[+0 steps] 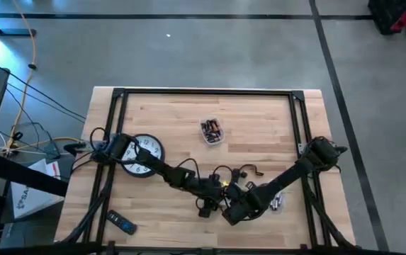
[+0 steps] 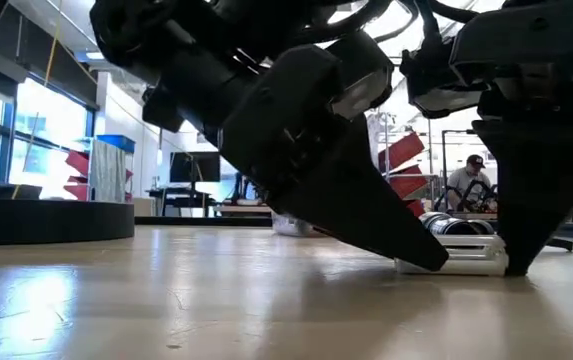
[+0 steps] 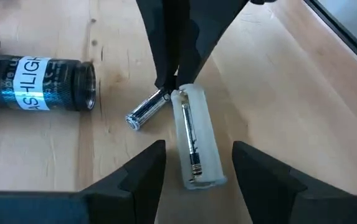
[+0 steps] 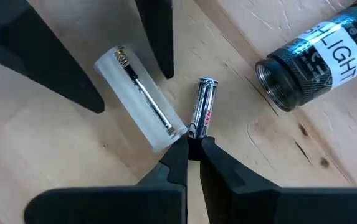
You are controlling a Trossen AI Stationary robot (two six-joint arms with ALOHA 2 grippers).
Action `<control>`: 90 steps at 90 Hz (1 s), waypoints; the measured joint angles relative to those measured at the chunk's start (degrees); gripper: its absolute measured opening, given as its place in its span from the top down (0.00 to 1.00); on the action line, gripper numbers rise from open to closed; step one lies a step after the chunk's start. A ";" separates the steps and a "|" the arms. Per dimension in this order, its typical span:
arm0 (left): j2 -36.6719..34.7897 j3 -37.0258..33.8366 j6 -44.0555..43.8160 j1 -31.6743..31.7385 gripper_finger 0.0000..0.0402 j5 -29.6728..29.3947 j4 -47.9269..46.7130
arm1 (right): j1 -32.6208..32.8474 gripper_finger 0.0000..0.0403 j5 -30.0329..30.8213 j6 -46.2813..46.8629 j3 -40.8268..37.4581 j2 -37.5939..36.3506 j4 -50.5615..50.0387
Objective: Insert battery
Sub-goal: Insert the silver battery into the battery holder
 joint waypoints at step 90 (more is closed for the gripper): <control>-1.97 -0.44 21.94 -8.99 0.77 -31.80 -2.03 | -4.95 1.00 -15.20 -23.66 12.42 -0.28 -6.15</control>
